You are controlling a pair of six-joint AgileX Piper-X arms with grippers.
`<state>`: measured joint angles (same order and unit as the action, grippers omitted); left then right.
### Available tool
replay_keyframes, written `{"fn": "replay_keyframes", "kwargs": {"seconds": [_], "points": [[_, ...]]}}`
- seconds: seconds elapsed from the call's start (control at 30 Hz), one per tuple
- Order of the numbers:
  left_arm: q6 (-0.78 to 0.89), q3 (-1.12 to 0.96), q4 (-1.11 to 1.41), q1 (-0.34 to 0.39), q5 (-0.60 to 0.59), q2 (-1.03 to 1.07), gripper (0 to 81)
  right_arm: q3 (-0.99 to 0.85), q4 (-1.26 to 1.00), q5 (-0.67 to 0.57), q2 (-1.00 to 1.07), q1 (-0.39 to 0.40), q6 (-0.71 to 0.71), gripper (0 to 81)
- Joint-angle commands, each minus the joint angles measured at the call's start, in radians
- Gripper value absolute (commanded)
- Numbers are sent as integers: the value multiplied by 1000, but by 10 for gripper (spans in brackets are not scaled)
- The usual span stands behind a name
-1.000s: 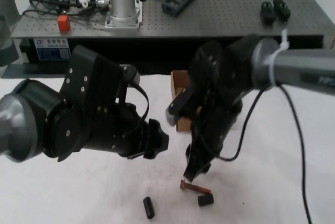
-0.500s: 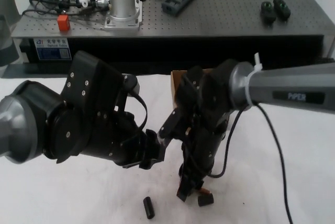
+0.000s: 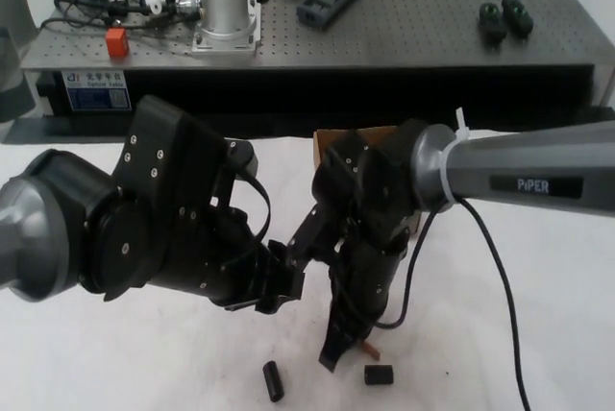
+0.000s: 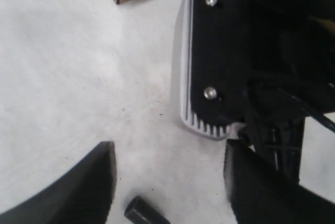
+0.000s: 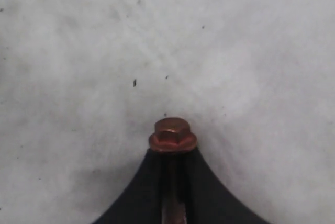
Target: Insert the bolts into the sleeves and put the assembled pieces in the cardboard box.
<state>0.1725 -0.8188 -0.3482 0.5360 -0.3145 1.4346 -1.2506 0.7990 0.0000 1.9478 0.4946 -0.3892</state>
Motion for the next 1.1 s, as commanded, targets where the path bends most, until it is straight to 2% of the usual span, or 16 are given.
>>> {"fn": "replay_keyframes", "kwargs": {"seconds": [0.0, 0.1, 0.23, 0.33, 0.53, 0.67, 0.73, 1.07], "points": [[-5, -11, 5, -3, -7, -10, 439, 1, -71, 0, -45, -45, 39, 3], [-87, -14, 5, 4, -70, -10, 439, 1, -96, 0, -127, -97, 65, 3], [-173, -43, 5, 31, -71, 1, 420, 17, -87, -82, -253, -182, 157, 3], [-219, -88, -27, 55, -80, 36, 388, 77, -88, -117, -368, -235, 198, 3], [-456, -276, -233, 135, -73, 169, 386, 247, -53, -138, -576, -303, 226, 3], [-608, -417, -397, 209, -28, 285, 386, 361, -42, -138, -687, -323, 285, 3], [-658, -481, -440, 247, 36, 345, 386, 413, -42, -138, -737, -334, 319, 3], [-785, -620, -475, 347, 189, 536, 372, 567, -40, -149, -929, -378, 352, 3]]}}
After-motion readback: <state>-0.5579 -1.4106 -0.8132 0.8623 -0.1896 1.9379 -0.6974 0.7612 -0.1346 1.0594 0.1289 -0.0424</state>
